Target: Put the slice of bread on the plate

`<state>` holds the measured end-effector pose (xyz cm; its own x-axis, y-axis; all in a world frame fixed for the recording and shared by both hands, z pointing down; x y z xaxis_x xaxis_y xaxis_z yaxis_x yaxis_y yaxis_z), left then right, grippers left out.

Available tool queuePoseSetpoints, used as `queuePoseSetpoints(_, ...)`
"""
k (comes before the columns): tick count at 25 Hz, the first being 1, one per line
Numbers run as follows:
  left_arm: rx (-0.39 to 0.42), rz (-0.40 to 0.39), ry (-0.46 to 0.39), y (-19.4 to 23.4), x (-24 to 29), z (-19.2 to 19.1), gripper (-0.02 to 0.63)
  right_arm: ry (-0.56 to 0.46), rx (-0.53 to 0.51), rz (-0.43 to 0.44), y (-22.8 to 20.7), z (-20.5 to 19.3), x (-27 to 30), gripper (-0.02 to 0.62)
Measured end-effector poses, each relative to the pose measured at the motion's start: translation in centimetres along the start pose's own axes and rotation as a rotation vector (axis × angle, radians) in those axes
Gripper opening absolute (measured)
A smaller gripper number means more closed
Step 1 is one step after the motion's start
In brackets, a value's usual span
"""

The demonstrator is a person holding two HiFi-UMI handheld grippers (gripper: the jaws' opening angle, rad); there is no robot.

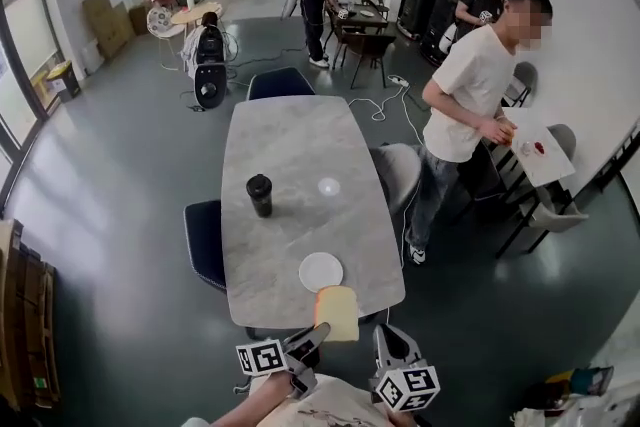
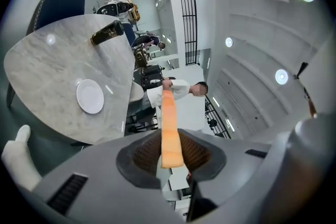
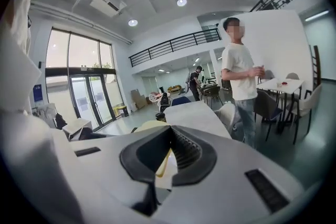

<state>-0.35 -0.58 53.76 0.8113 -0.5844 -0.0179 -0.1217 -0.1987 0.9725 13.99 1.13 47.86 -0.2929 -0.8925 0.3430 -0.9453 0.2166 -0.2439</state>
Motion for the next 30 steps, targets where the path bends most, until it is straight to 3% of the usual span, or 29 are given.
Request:
queuePoseSetpoints(7, 0.005, -0.028, 0.046, 2.8, 1.0, 7.0, 0.098, -0.022, -0.004, -0.029, 2.8, 1.8, 5.9, 0.005)
queuePoseSetpoints(14, 0.001, -0.070, 0.135, 4.2, 2.2, 9.6, 0.098, -0.027, -0.038, -0.101, 4.9, 2.0, 8.6, 0.005)
queuePoseSetpoints(20, -0.060, -0.045, 0.099, 6.0, 3.2, 10.8, 0.098, -0.005, -0.045, -0.117, 5.1, 1.0, 8.5, 0.005)
queuePoseSetpoints(23, -0.148, -0.030, 0.099, 6.5, 3.8, 10.3, 0.098, 0.015, -0.057, -0.124, 4.6, 1.7, 9.1, 0.005)
queuePoseSetpoints(27, -0.043, -0.006, 0.133, 7.7, 6.2, 10.9, 0.098, -0.005, -0.099, -0.108, 3.7, 4.0, 10.9, 0.005)
queuePoseSetpoints(30, -0.044, 0.038, 0.147, 10.0, 6.5, 10.6, 0.098, -0.012, -0.106, -0.094, 3.9, 4.0, 11.4, 0.005)
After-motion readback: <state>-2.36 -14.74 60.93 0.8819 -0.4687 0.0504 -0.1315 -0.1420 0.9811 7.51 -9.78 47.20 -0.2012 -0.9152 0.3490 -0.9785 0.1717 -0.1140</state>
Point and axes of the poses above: the fingertips, and each gripper's own axes: x forward along the fingers, y to its left, z out of its top, the point moved 2 cm from there along -x, backward along the fingers, and after that the axes turned 4 degrees about -z, right-handed, at the moved point
